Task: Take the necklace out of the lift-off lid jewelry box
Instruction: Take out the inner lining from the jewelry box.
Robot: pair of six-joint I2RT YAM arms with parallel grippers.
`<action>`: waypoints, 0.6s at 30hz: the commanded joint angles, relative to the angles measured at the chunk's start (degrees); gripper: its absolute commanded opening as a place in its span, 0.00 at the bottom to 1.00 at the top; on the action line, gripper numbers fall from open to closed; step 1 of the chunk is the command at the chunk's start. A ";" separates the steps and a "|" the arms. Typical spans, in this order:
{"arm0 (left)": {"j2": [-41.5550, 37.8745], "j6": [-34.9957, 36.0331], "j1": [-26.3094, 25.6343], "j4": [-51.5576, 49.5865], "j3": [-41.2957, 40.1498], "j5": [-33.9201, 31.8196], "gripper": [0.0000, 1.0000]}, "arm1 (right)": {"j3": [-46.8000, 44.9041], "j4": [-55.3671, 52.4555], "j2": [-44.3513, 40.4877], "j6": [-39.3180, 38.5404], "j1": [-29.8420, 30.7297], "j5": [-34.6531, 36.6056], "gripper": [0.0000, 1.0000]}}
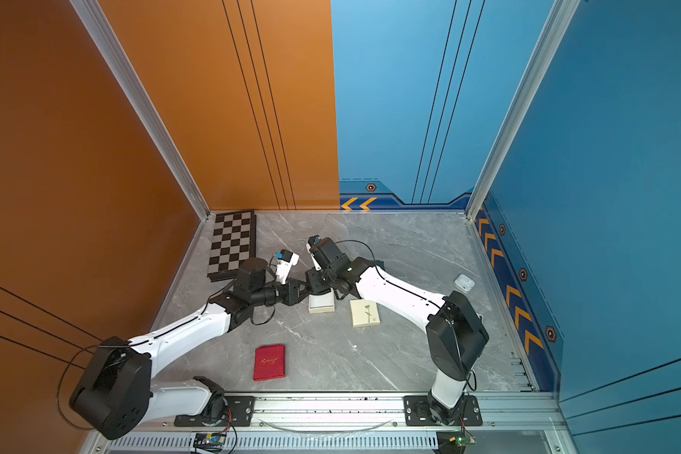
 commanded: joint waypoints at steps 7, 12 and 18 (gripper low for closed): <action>-0.61 0.45 0.47 1.45 0.47 1.18 0.00 | -2.26 2.42 -3.04 2.20 -0.09 -3.25 0.11; -1.27 0.56 0.57 1.43 0.06 0.60 0.00 | -3.64 2.54 -3.76 2.60 -0.30 -3.43 0.20; -1.66 0.66 0.87 1.45 0.00 0.12 0.00 | -5.55 2.52 -4.43 3.12 -0.29 -3.99 0.24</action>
